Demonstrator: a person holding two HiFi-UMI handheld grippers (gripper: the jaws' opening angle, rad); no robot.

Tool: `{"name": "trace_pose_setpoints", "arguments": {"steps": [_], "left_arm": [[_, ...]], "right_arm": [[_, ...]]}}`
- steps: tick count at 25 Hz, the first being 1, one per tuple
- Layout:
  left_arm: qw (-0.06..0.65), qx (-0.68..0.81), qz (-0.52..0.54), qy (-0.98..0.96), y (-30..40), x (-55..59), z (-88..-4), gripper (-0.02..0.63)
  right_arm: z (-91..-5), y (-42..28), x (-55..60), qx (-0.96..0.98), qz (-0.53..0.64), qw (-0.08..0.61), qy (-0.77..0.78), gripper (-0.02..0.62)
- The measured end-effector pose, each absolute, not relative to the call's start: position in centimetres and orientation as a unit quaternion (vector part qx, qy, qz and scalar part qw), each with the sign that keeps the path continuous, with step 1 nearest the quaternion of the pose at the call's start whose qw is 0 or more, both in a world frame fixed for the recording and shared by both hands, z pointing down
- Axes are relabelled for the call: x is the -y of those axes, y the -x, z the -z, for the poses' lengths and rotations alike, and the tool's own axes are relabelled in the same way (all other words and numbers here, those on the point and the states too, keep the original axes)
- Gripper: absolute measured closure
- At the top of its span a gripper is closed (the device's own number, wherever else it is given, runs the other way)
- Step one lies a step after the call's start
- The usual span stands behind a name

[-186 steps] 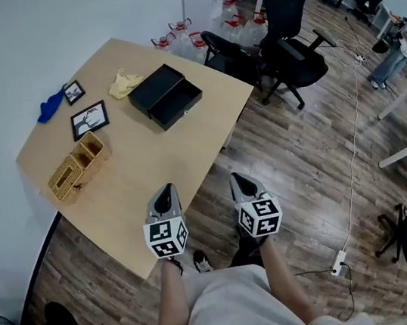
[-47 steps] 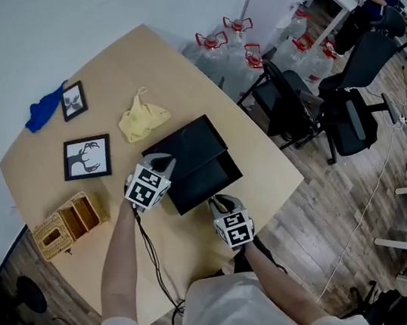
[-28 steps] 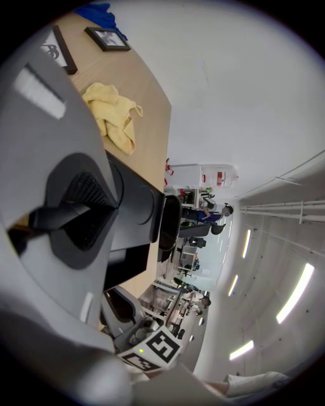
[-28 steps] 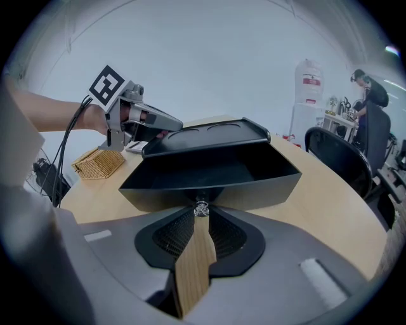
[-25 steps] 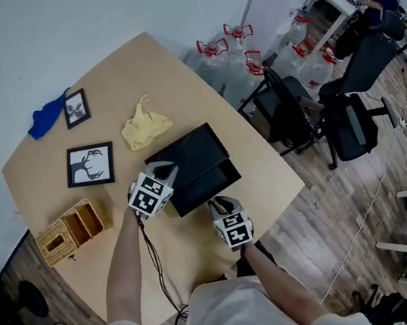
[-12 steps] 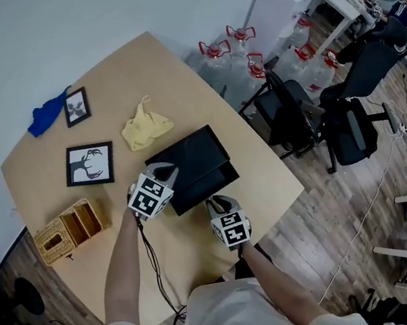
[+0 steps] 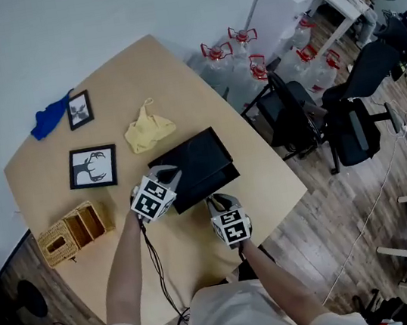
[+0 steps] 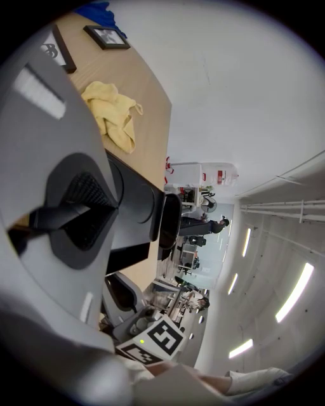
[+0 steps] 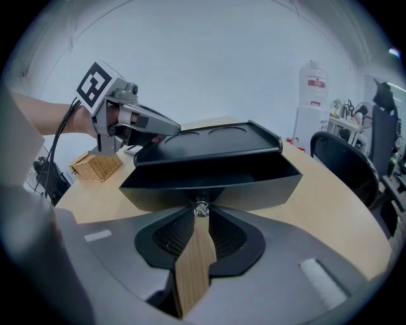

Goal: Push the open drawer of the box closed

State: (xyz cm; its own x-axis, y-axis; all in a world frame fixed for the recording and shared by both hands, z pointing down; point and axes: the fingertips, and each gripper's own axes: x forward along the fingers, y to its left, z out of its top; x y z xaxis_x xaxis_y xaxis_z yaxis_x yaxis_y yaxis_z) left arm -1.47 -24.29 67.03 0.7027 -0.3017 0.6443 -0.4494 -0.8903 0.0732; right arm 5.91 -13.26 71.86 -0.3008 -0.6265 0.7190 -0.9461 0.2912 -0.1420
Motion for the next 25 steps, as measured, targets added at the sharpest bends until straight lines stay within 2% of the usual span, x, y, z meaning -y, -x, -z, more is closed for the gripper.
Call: {"name": "trace_pose_setpoints", "arguments": {"steps": [25], "left_arm": [[0.114,0.202,-0.313,-0.921,1.5,24.2,-66.6,0.554]], "right_arm": [[-71.6,-4.9,16.9,0.751,-0.285,0.276,-0.528,0.523]]}}
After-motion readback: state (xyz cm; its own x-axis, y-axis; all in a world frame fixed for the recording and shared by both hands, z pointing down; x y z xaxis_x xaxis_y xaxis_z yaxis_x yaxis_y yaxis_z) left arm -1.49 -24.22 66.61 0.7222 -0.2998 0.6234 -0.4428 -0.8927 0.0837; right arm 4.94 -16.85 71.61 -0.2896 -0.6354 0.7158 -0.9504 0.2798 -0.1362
